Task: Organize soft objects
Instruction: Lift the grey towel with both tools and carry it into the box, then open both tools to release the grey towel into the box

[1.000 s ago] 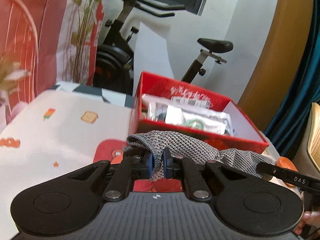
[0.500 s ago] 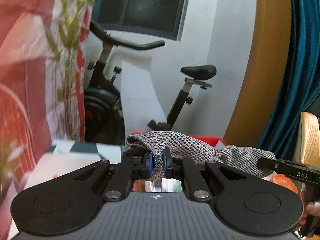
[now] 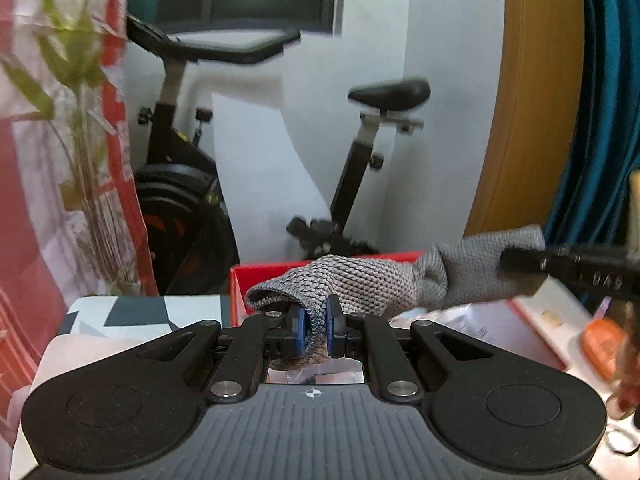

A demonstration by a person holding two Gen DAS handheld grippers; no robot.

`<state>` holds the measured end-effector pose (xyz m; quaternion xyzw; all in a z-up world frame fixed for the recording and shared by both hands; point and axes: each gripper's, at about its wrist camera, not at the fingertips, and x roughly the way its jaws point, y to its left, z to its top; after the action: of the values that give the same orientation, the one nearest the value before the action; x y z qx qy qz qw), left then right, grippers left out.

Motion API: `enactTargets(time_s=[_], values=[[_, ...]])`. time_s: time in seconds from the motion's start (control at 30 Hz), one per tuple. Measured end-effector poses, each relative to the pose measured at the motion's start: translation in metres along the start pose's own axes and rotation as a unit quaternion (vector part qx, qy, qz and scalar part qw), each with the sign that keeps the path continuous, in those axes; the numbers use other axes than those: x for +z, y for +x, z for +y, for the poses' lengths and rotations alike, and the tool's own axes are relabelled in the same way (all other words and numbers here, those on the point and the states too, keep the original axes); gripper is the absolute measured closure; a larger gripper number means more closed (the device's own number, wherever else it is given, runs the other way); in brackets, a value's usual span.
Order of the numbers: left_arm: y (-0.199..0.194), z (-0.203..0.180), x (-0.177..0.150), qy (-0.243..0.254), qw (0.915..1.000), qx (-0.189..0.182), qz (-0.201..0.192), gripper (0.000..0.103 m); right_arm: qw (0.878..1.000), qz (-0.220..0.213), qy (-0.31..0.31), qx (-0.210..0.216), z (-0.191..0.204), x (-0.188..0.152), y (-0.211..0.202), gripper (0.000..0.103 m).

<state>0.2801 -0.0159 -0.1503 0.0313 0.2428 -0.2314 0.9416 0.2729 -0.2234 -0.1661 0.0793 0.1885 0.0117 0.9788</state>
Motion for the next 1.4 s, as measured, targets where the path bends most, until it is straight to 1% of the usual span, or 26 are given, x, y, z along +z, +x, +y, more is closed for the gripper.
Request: enactTargets(time_s=[0.1, 0.2, 0.43, 0.53, 0.57, 0.63, 0.73, 0.87, 1.03, 1.1, 1.13, 1.17, 1.23, 1.27, 1.4], values=[[0.034, -0.004, -0.005, 0.017, 0.9994, 0.008, 0.028, 0.092, 1.0, 0.013, -0.013, -0.006, 0.002, -0.002, 0.021, 0.091], [0.06, -0.002, -0.006, 0.021, 0.9984, 0.021, 0.048, 0.092, 0.999, 0.026, -0.018, -0.009, 0.003, -0.004, 0.038, 0.091], [0.095, 0.016, -0.004, -0.019, 0.9971, 0.028, 0.069, 0.092, 0.998, 0.064, -0.02, -0.01, 0.004, -0.012, 0.066, 0.091], [0.107, 0.015, -0.005, -0.018, 0.996, 0.029, 0.083, 0.092, 0.996, 0.09, 0.02, 0.012, -0.003, -0.016, 0.074, 0.09], [0.108, 0.016, -0.006, -0.024, 0.9954, 0.025, 0.089, 0.092, 0.995, 0.096, 0.029, 0.013, -0.003, -0.017, 0.077, 0.09], [0.112, 0.017, -0.007, -0.039, 0.9943, 0.008, 0.098, 0.092, 0.994, 0.102, 0.028, 0.011, -0.001, -0.019, 0.083, 0.09], [0.116, 0.014, -0.008, -0.029, 0.9937, 0.006, 0.108, 0.092, 0.993, 0.112, 0.026, 0.008, 0.002, -0.02, 0.09, 0.09], [0.121, 0.017, -0.009, -0.046, 0.9923, -0.002, 0.114, 0.092, 0.991, 0.131, 0.029, -0.002, 0.0, -0.024, 0.099, 0.09], [0.125, 0.016, -0.011, -0.046, 0.9917, -0.002, 0.12, 0.091, 0.982, 0.171, 0.086, -0.001, -0.016, -0.026, 0.108, 0.09], [0.125, 0.017, -0.011, -0.048, 0.9914, -0.003, 0.122, 0.088, 0.977, 0.187, 0.101, -0.003, -0.023, -0.029, 0.112, 0.09], [0.125, 0.018, -0.011, -0.054, 0.9912, -0.003, 0.121, 0.082, 0.975, 0.192, 0.109, -0.004, -0.025, -0.031, 0.113, 0.09], [0.124, 0.019, -0.012, -0.056, 0.9913, -0.003, 0.119, 0.073, 0.973, 0.197, 0.117, -0.004, -0.027, -0.032, 0.115, 0.09], [0.121, 0.019, -0.012, -0.056, 0.992, -0.004, 0.113, 0.062, 0.972, 0.204, 0.118, -0.006, -0.027, -0.033, 0.118, 0.089], [0.119, 0.018, -0.012, -0.054, 0.9925, -0.004, 0.109, 0.059, 0.971, 0.21, 0.115, -0.008, -0.026, -0.033, 0.12, 0.089], [0.111, 0.011, -0.013, -0.035, 0.9946, -0.003, 0.098, 0.055, 0.967, 0.231, 0.104, -0.016, -0.023, -0.035, 0.126, 0.087]])
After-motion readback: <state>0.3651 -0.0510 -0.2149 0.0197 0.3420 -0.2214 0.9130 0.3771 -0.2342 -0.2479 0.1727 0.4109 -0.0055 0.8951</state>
